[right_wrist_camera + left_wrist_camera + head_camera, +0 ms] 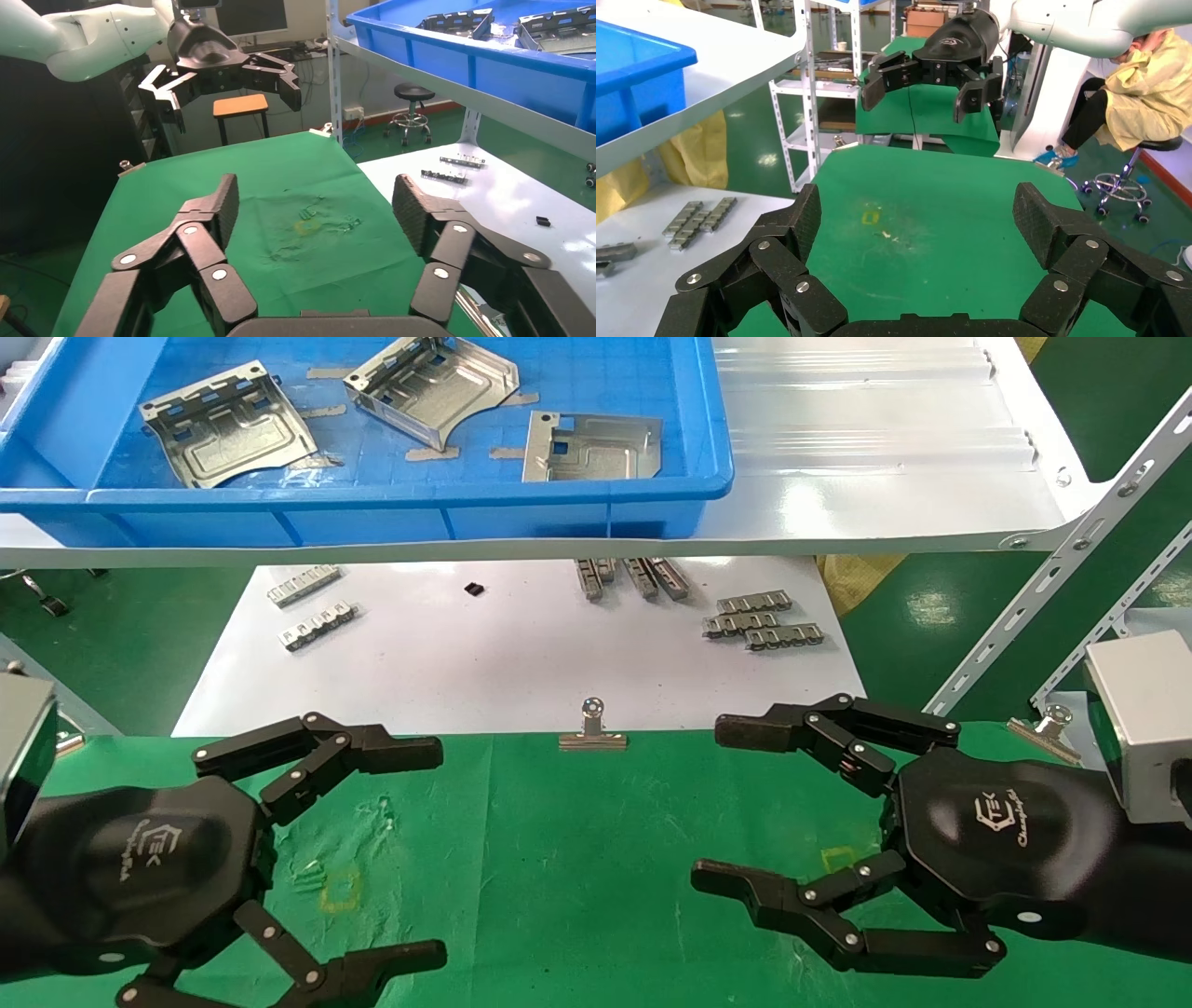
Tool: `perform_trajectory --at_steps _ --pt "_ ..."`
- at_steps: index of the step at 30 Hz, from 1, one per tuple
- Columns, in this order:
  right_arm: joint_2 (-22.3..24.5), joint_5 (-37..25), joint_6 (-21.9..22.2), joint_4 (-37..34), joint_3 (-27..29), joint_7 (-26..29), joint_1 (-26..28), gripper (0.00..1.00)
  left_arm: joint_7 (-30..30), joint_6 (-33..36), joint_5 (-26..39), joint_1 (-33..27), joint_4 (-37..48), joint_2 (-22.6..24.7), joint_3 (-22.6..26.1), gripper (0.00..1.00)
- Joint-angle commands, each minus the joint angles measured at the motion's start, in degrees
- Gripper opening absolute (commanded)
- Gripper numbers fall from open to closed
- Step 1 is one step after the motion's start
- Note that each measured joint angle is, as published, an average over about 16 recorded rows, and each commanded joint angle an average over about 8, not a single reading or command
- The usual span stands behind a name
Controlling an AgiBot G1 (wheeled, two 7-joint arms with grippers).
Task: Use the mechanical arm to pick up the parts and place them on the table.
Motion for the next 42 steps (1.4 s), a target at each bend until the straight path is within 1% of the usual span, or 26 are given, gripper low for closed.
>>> perform_trajectory --at_steps 1,22,26,29,33,35,38,42 --pt "0.0 0.0 0.0 0.0 0.0 0.0 0.0 0.00 0.0 0.0 0.0 0.0 0.0 0.0 0.0 1.00" --pt "0.0 0.0 0.0 0.0 0.0 0.0 0.0 0.00 0.0 0.0 0.0 0.0 0.0 0.0 0.0 1.00" --pt "0.0 0.0 0.0 0.0 0.0 0.0 0.0 0.00 0.0 -0.5 0.2 -1.5 0.1 0.3 -0.3 1.00" --pt "0.0 0.0 0.0 0.0 0.0 0.0 0.0 0.00 -0.1 -1.6 1.7 -5.9 1.2 1.4 -0.2 1.00" --pt "0.0 0.0 0.0 0.0 0.0 0.0 0.0 0.00 -0.1 -3.5 7.1 -16.3 6.5 5.3 1.6 1.00" --pt "0.0 0.0 0.0 0.0 0.0 0.0 0.0 0.00 0.1 -4.4 10.6 -22.2 11.3 8.2 3.2 1.00" --pt "0.0 0.0 0.0 0.0 0.0 0.0 0.0 0.00 1.1 -6.1 16.5 -30.8 20.6 13.2 5.9 1.00" --pt "0.0 0.0 0.0 0.0 0.0 0.0 0.0 0.00 3.3 -10.1 23.5 -40.2 34.4 19.7 9.2 1.00"
